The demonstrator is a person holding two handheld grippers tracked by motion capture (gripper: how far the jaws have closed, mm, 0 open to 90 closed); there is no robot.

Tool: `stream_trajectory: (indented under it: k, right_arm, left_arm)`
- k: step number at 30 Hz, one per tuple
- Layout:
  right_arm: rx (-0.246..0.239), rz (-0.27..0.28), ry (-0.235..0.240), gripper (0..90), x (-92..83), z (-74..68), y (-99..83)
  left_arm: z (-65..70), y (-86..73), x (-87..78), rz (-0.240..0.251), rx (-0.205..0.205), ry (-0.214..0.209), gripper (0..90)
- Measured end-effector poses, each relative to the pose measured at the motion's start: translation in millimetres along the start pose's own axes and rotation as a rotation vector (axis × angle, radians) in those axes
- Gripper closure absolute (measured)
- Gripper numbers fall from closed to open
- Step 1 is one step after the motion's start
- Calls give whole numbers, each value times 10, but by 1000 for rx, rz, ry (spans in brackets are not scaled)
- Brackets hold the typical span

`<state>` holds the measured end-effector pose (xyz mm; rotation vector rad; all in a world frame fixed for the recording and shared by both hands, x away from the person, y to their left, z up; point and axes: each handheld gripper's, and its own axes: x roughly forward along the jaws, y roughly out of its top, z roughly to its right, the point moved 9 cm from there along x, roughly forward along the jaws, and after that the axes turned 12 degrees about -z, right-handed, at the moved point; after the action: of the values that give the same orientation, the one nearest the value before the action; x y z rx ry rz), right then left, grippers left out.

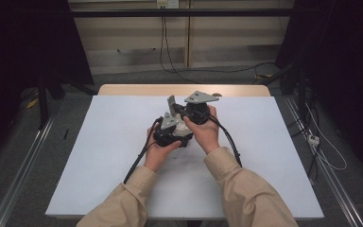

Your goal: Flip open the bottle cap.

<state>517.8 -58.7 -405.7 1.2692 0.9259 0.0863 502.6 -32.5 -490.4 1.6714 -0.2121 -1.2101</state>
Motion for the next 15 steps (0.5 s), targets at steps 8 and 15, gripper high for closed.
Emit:
stream_trajectory:
  k: [8,15]
  right_arm:
    - [-2,-3,1,900,21,4,3]
    - [0,-3,4,900,36,7,15]
  left_arm:
    - [0,0,0,0,1,0,188]
    - [0,0,1,1,0,-1,188]
